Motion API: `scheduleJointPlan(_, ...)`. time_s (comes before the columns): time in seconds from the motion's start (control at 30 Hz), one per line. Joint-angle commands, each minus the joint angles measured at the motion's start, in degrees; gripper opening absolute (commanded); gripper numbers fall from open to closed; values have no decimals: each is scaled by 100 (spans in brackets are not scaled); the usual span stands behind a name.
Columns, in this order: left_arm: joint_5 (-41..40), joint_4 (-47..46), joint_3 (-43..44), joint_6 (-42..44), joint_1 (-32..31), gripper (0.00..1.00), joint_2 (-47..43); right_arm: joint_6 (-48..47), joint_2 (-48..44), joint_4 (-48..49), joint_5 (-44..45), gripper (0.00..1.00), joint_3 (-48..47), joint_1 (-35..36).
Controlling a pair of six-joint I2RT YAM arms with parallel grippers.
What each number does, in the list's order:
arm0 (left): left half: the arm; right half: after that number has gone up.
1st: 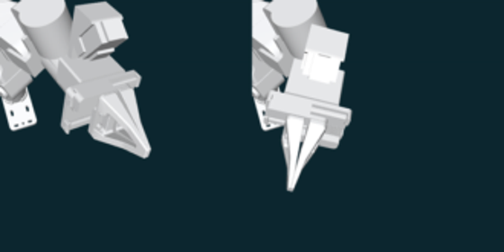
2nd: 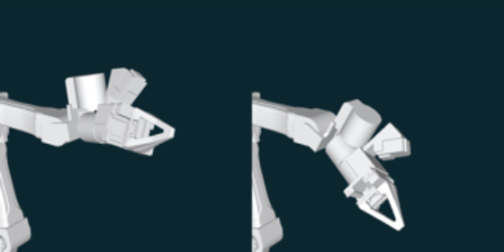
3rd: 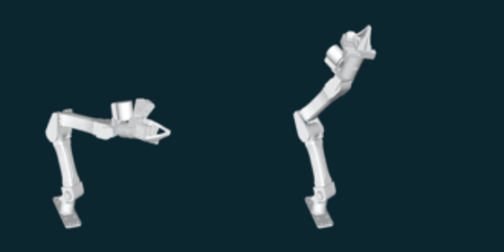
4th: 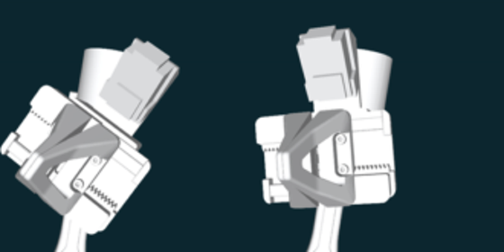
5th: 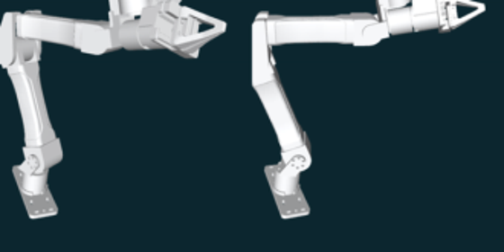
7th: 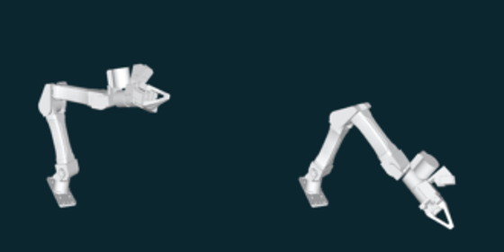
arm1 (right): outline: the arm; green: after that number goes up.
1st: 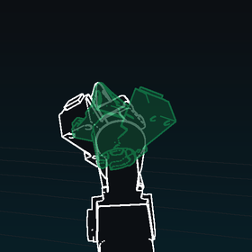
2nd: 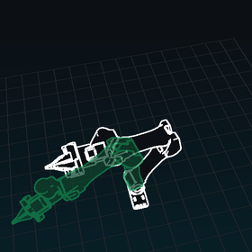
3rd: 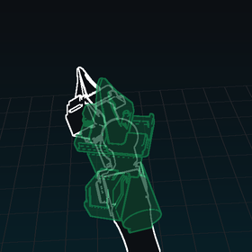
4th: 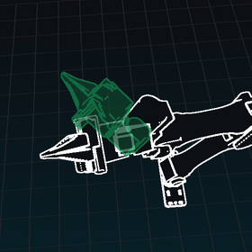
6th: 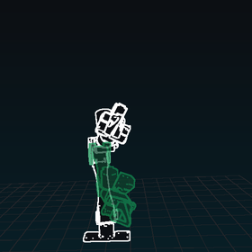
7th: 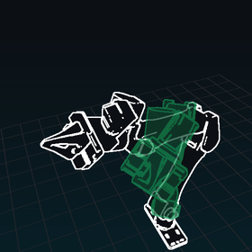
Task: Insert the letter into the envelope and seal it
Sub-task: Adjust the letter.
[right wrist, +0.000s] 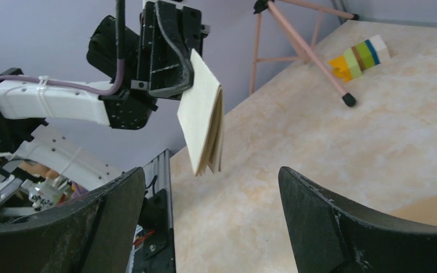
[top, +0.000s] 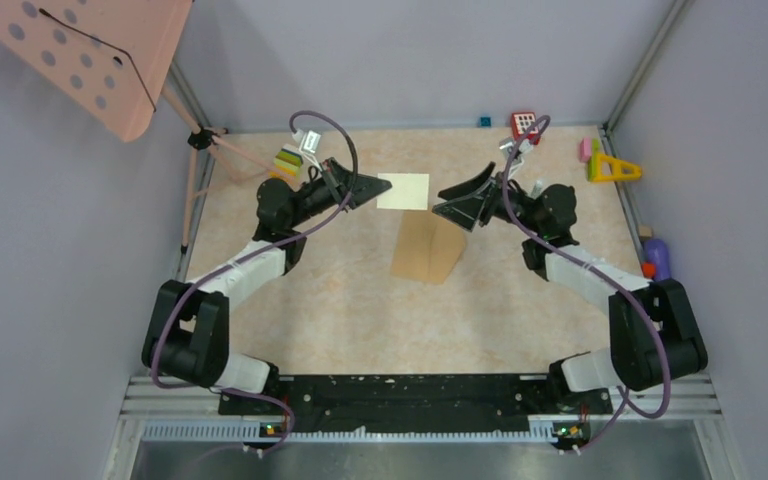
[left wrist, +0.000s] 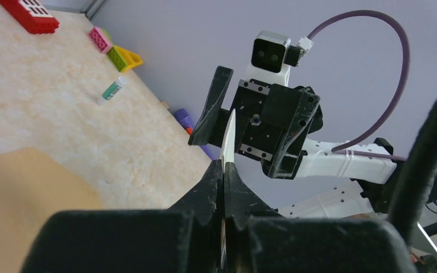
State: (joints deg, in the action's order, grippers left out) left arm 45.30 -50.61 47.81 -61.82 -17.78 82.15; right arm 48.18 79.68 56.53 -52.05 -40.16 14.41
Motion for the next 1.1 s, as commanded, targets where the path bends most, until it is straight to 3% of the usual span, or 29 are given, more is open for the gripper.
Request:
scheduleJointPlan(0.0, -252, -1825, -362, -557, -120, 0, 51, 43, -93, 565, 255, 85, -79, 473)
scheduleJointPlan(0.3, -59, -2207, -466, -631, -351, 0, 146, 114, 91, 570, 408, 83, -79, 663)
scheduleJointPlan(0.47, -69, -2210, -506, -524, -416, 0, 221, 167, 84, 711, 330, 71, -66, 747)
scheduleJointPlan(0.6, -48, -2208, -524, -429, -421, 0, 232, 300, 66, 954, 225, 47, -28, 757)
scheduleJointPlan(0.73, -40, -2170, -544, -353, -421, 0, 214, 350, 10, 1104, 140, 8, -5, 765)
scheduleJointPlan(0.77, -32, -2164, -534, -344, -423, 2, 209, 336, -8, 1095, 109, 0, -13, 763)
scheduleJointPlan(0.83, -13, -2092, -514, -320, -422, 13, 191, 236, -67, 926, 11, 0, -65, 765)
scheduleJointPlan(0.9, 110, -1798, -402, -195, -399, 33, 129, -107, -141, 460, -161, 0, -221, 765)
scheduleJointPlan(0.97, 292, -1274, -203, 15, -298, 48, 14, -724, -226, -600, -388, 0, -531, 765)
scheduleJointPlan(1.07, 526, -827, 51, 232, -26, 60, -154, -2114, -306, -2697, -558, 0, -1150, 766)
